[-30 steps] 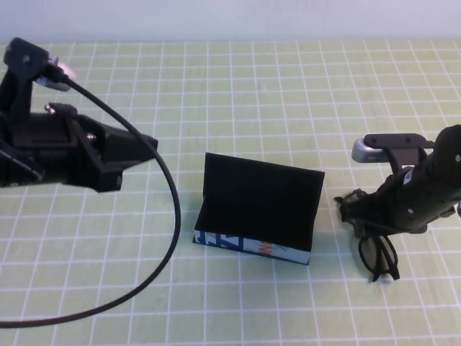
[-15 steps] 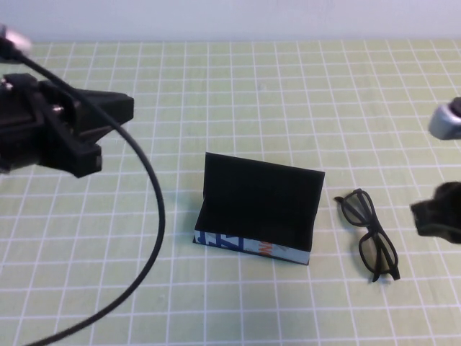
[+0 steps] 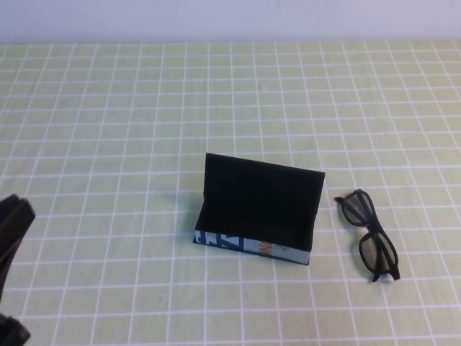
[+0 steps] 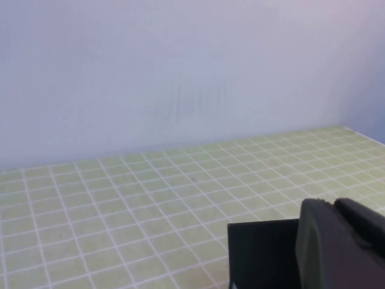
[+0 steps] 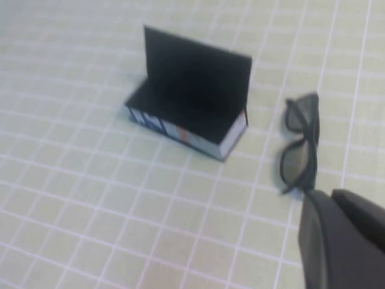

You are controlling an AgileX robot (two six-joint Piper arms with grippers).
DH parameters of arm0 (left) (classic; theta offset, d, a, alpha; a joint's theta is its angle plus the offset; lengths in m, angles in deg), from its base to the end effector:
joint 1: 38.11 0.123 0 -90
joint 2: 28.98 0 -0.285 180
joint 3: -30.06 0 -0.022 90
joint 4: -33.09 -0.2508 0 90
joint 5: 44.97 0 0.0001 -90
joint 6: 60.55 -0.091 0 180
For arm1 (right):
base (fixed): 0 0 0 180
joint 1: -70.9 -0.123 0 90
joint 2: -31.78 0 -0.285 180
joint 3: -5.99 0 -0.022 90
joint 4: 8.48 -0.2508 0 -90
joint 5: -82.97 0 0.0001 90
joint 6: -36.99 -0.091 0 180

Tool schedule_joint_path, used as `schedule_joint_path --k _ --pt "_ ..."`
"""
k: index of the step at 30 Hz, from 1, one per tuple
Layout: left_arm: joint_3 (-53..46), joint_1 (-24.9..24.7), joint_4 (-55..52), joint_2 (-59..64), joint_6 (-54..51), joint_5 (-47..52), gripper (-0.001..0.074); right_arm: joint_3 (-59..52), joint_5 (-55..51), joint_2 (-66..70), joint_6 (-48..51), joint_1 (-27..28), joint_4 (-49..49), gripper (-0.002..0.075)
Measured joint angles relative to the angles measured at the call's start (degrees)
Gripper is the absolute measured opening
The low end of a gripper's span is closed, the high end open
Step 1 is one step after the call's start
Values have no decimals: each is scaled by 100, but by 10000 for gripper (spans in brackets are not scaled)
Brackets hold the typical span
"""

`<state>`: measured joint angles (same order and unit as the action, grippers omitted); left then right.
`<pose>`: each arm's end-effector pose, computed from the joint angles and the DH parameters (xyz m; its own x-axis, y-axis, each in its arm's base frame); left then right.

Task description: Take glasses out of glasses case

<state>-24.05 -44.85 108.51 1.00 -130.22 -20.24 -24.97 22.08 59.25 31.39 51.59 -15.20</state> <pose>0.0786 -0.0465 0.3121 -0.0508 -0.0638 -0.9967 0.5070 0.8582 -0.0808 0.0236 0.0181 0.3603 -0.5180 -0.0188 -0.8552 -0.3373 0.9232 0.1840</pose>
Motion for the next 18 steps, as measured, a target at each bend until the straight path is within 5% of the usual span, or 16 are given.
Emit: schedule_joint_path --k 7,18 --pt "-1270 0 129 -1303 13 -979 -4 -207 992 -434 330 0 -118 -16" --pt "-2452 0 228 -1605 13 -2323 -4 -2336 5241 -291 446 0 -310 -16"
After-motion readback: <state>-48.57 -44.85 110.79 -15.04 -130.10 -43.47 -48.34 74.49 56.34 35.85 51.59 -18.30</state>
